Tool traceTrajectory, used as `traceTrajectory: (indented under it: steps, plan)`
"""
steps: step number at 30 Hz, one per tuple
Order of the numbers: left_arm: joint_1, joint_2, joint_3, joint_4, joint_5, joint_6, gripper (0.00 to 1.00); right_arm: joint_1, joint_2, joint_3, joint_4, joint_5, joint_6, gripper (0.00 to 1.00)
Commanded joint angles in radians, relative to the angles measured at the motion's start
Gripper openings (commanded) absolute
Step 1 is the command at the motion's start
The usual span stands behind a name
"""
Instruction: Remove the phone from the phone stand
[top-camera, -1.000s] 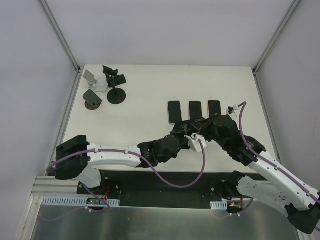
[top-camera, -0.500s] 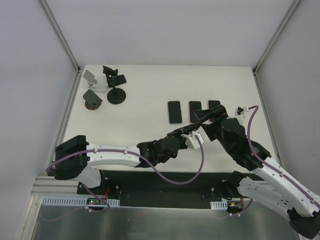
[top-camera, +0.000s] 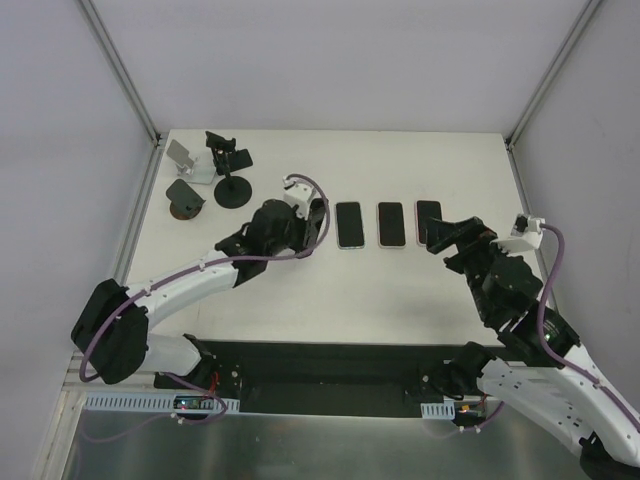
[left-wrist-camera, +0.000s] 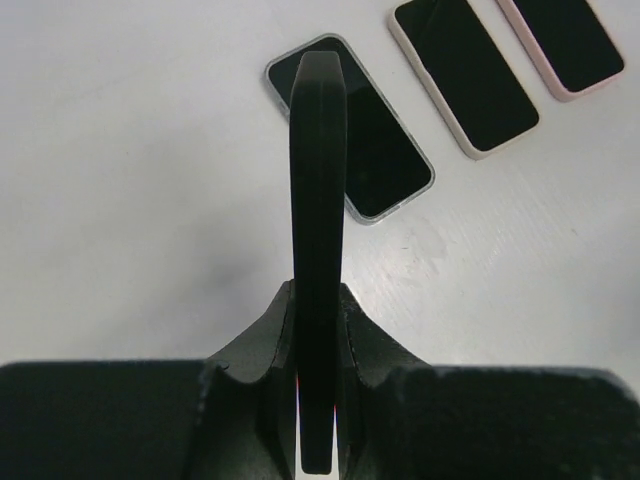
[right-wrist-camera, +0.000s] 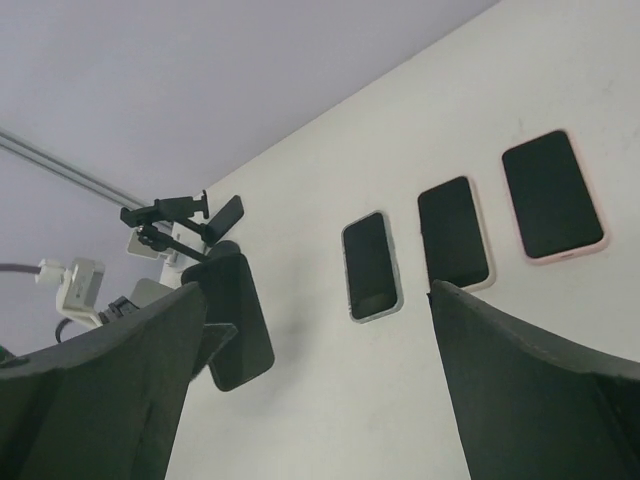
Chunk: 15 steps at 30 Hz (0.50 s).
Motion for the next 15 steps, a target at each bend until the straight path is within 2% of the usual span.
traceTrajectory:
  steps: [1,3,7,11,15]
  plan:
    - [0.180,0.001,-0.003,0.024,0.344,-0.302,0.00,-0.004,-0.053,0.029,0.046,0.031,-0.259,0.96]
    - [0.232,0.044,0.010,0.048,0.448,-0.396,0.00,-0.003,-0.063,0.029,0.046,0.020,-0.310,0.96]
    - [0.352,0.132,0.029,0.103,0.554,-0.514,0.00,-0.003,-0.073,0.024,0.026,-0.002,-0.350,0.97]
    - [0.401,0.262,0.109,0.100,0.613,-0.600,0.00,-0.003,-0.062,0.036,-0.010,-0.020,-0.363,0.97]
    - [0.417,0.362,0.184,0.102,0.645,-0.622,0.00,-0.003,-0.054,0.055,-0.043,-0.026,-0.370,0.97]
